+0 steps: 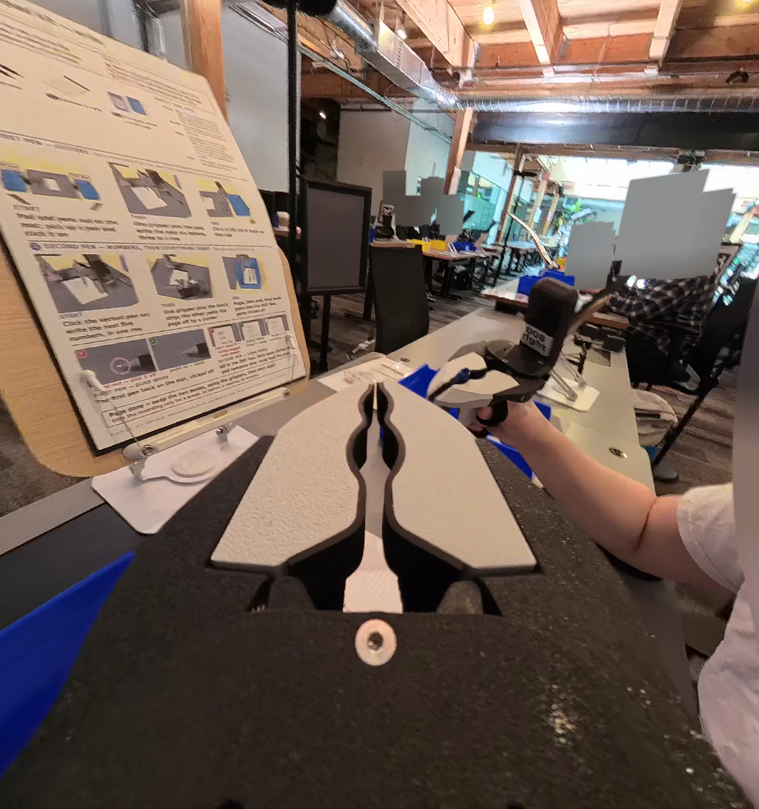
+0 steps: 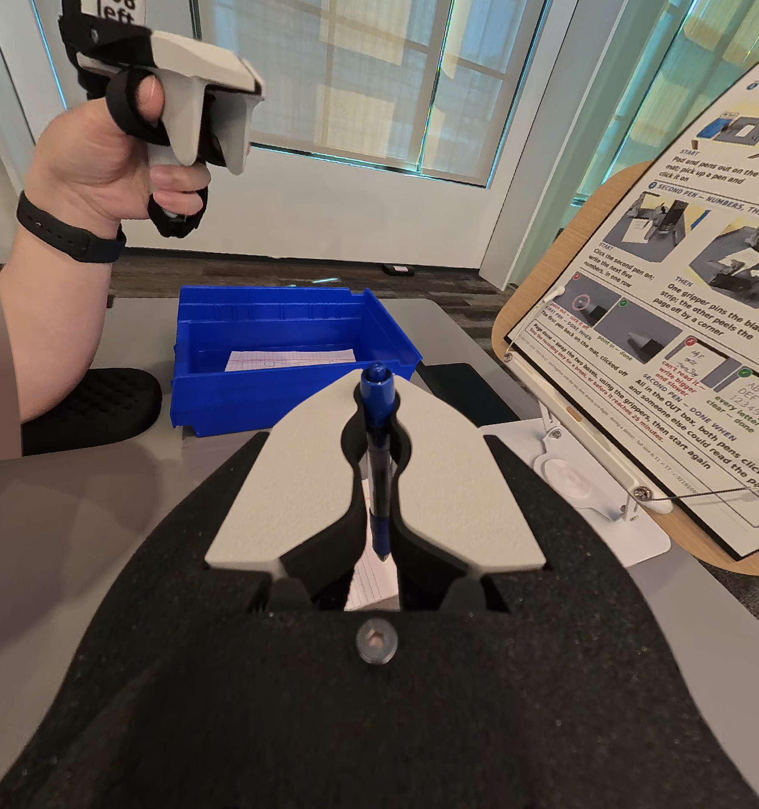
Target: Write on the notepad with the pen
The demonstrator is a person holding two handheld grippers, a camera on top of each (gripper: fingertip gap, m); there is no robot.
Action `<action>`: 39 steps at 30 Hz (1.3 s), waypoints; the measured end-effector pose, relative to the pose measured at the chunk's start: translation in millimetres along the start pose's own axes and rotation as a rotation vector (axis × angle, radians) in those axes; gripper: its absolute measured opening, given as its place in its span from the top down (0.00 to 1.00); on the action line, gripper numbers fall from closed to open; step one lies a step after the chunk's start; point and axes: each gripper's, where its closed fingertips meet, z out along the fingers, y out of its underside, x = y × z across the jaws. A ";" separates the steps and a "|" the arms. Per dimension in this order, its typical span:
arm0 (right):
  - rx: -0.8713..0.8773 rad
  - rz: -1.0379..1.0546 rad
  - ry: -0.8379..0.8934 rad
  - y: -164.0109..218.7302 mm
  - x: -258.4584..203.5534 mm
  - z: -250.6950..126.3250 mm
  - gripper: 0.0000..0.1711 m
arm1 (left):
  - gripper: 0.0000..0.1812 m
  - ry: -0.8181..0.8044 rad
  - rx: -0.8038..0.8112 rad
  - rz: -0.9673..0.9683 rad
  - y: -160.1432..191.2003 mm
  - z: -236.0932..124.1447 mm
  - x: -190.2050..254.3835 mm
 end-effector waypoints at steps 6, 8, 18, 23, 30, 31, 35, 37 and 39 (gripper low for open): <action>0.057 0.134 -0.048 13.9 7.3 9.8 0.97 | 1.00 0.311 -0.243 0.087 56.2 40.3 51.5; 0.077 0.167 -0.056 18.1 8.9 12.3 0.97 | 1.00 0.431 -0.298 0.022 78.6 56.5 68.8; 0.144 0.319 -0.138 45.7 7.6 49.4 0.98 | 1.00 0.147 -0.687 -0.054 251.3 67.0 57.1; 0.117 0.389 -0.179 70.4 4.0 77.3 0.98 | 1.00 -0.007 -0.809 0.110 293.1 58.9 44.8; 0.058 0.356 -0.163 92.5 2.7 105.2 0.98 | 1.00 -0.107 -0.818 0.070 312.6 54.1 29.3; 0.053 0.355 -0.165 92.6 2.7 108.3 0.98 | 1.00 -0.115 -0.818 0.058 312.9 54.3 28.1; 0.030 0.332 -0.162 93.3 0.3 117.2 0.98 | 1.00 -0.129 -0.840 0.018 319.5 53.9 27.3; 0.021 0.325 -0.165 95.1 -2.5 118.5 0.98 | 1.00 -0.133 -0.862 -0.020 325.6 52.4 28.0; 0.010 0.326 -0.171 97.1 -5.7 118.1 0.98 | 1.00 -0.143 -0.895 -0.026 333.4 49.8 25.8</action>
